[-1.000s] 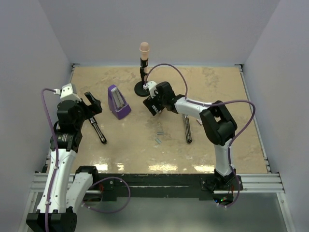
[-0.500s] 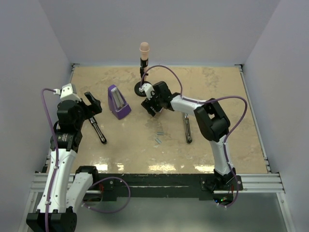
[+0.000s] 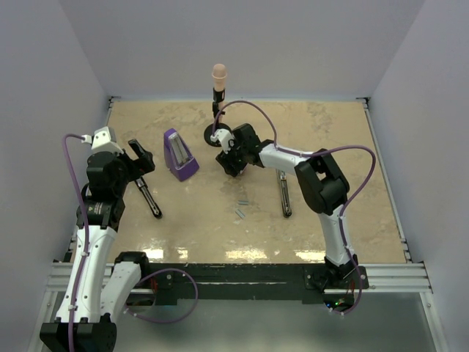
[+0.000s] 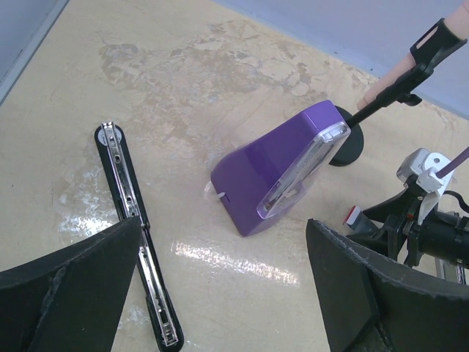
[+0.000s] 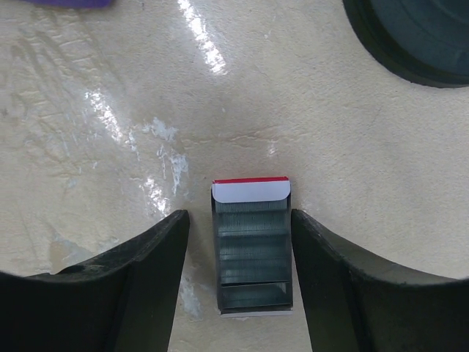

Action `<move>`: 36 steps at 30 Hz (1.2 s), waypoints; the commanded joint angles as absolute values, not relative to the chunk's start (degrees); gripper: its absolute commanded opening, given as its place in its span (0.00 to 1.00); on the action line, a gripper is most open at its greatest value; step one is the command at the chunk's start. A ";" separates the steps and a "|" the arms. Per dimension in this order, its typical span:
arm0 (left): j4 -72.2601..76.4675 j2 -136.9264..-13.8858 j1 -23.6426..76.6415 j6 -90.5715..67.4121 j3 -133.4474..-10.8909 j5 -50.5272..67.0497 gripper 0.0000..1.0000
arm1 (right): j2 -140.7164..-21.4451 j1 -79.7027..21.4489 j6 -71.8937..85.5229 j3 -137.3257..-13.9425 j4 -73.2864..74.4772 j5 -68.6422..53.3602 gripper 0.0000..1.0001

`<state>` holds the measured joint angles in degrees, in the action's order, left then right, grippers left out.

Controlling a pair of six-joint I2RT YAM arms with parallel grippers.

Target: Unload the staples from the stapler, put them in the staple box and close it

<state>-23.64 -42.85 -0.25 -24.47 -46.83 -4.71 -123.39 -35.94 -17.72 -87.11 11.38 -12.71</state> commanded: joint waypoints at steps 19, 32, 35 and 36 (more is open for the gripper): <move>-22.76 -41.92 -0.53 -24.87 -48.60 -5.36 0.98 | -116.90 -46.49 -23.56 -76.12 10.37 -19.95 0.57; -22.85 -41.66 -0.44 -25.05 -48.60 -6.06 0.98 | -110.74 -53.08 -17.41 -68.03 6.24 -15.47 0.55; -23.03 -41.57 -0.44 -24.96 -48.60 -6.24 0.98 | -109.60 -53.35 -14.69 -67.15 5.19 -14.33 0.69; -22.94 -41.49 -0.53 -24.96 -48.52 -6.33 0.98 | -108.12 -53.35 -13.89 -66.37 3.97 -13.80 0.70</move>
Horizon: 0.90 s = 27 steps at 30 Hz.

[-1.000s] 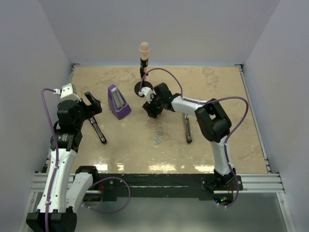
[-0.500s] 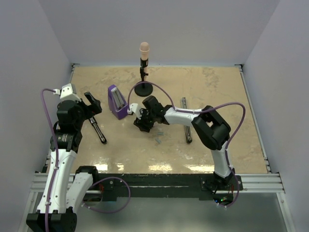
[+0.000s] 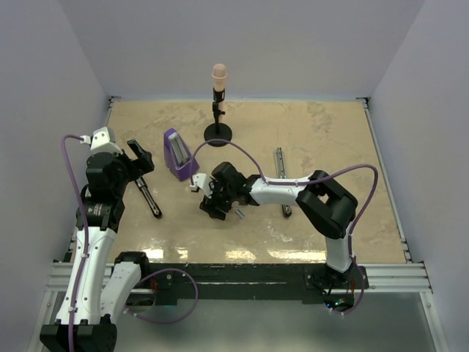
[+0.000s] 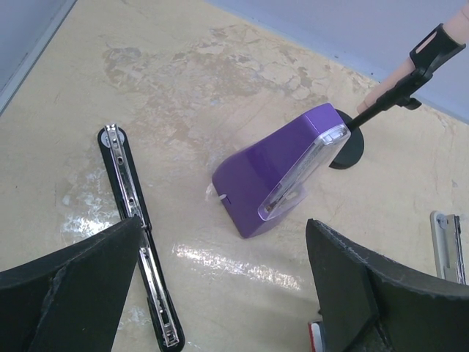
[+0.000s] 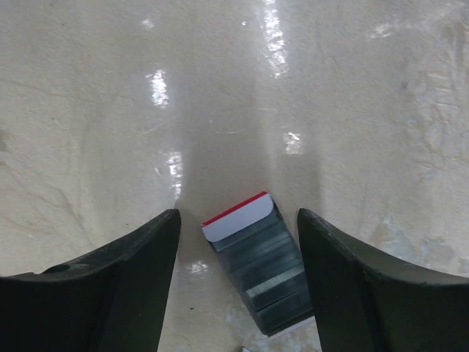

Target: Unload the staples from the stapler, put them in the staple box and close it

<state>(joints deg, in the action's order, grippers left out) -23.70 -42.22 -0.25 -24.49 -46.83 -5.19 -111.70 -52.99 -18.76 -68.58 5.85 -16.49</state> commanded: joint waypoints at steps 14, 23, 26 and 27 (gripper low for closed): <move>-22.76 -41.40 -0.44 -24.87 -48.52 -6.07 0.98 | -90.19 -51.16 8.43 -59.07 5.62 2.80 0.68; -21.97 -41.57 1.05 -24.43 -48.08 -4.04 0.97 | -90.17 -48.43 8.97 -57.48 12.12 5.54 0.60; -21.97 -41.66 0.97 -24.43 -48.08 -3.87 0.97 | -93.33 -48.34 8.26 -59.05 15.28 5.54 0.56; -21.97 -41.66 0.97 -24.43 -47.99 -3.78 0.97 | -94.30 -48.43 8.17 -59.24 15.64 5.02 0.55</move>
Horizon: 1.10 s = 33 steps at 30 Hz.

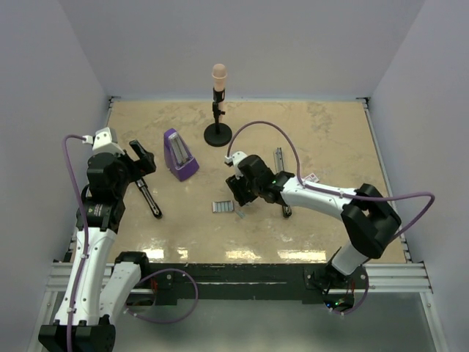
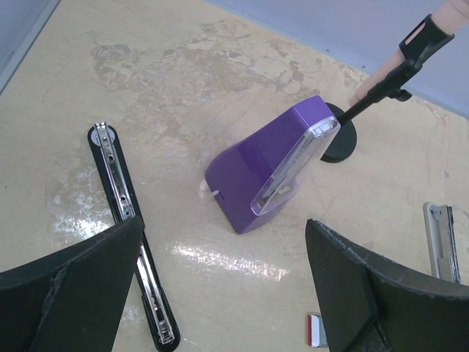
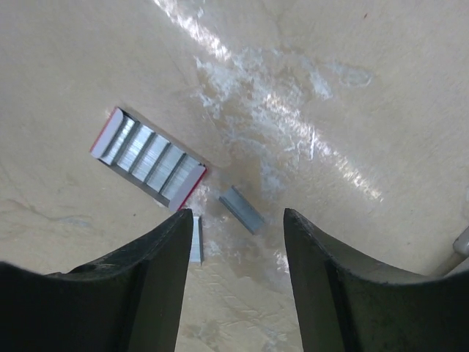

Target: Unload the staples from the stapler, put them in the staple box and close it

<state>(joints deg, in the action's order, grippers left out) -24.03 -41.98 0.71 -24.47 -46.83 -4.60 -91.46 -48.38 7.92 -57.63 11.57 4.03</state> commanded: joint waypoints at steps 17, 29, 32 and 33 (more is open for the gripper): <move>-21.89 -42.01 1.14 -24.52 -48.08 -3.78 0.97 | -94.40 -48.43 7.03 -58.10 16.00 2.91 0.47; -21.71 -41.84 1.14 -24.43 -47.99 -3.43 0.96 | -91.05 -48.52 10.28 -53.44 12.92 -1.93 0.44; -21.80 -42.01 1.14 -24.43 -47.99 -3.43 0.96 | -90.79 -48.87 11.25 -52.47 12.13 -2.90 0.44; -21.71 -42.10 1.14 -24.43 -47.99 -3.43 0.96 | -90.53 -49.22 12.03 -51.95 11.95 -3.34 0.44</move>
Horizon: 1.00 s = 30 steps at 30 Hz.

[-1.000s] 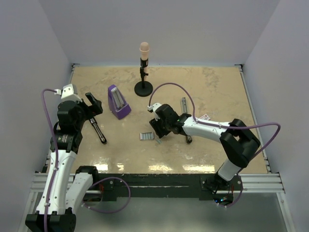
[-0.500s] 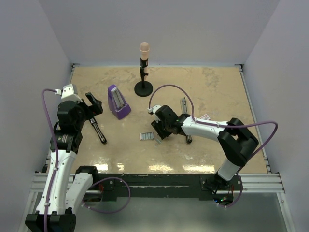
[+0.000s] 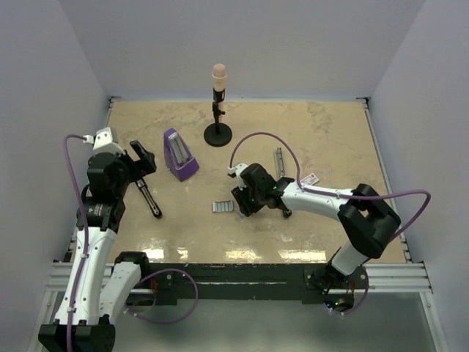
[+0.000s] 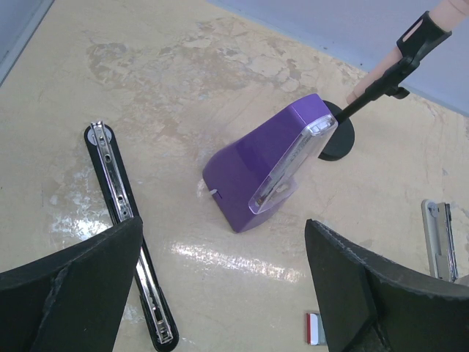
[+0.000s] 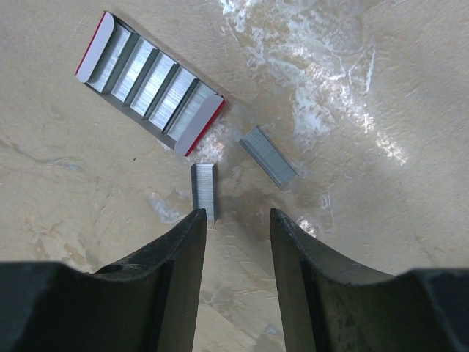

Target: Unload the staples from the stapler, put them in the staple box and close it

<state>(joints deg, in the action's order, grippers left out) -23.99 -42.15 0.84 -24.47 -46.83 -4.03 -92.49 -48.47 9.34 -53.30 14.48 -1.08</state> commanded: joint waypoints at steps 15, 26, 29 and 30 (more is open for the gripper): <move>-21.62 -42.01 1.14 -24.52 -47.90 -3.34 0.95 | -92.37 -52.56 14.41 -52.47 12.13 2.10 0.43; -21.71 -42.10 1.14 -24.52 -47.90 -3.43 0.95 | -95.01 -54.23 14.59 -53.26 12.74 4.66 0.38; -21.62 -42.10 1.14 -24.52 -47.90 -3.34 0.95 | -95.45 -54.75 14.59 -53.44 13.10 5.36 0.35; -21.53 -42.10 1.14 -24.52 -47.90 -3.25 0.95 | -95.54 -55.02 14.59 -53.44 13.10 5.27 0.34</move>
<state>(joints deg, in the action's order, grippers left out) -23.64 -42.22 0.84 -24.47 -46.83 -3.64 -94.94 -54.13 13.76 -51.53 12.86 3.53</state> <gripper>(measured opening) 0.953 0.361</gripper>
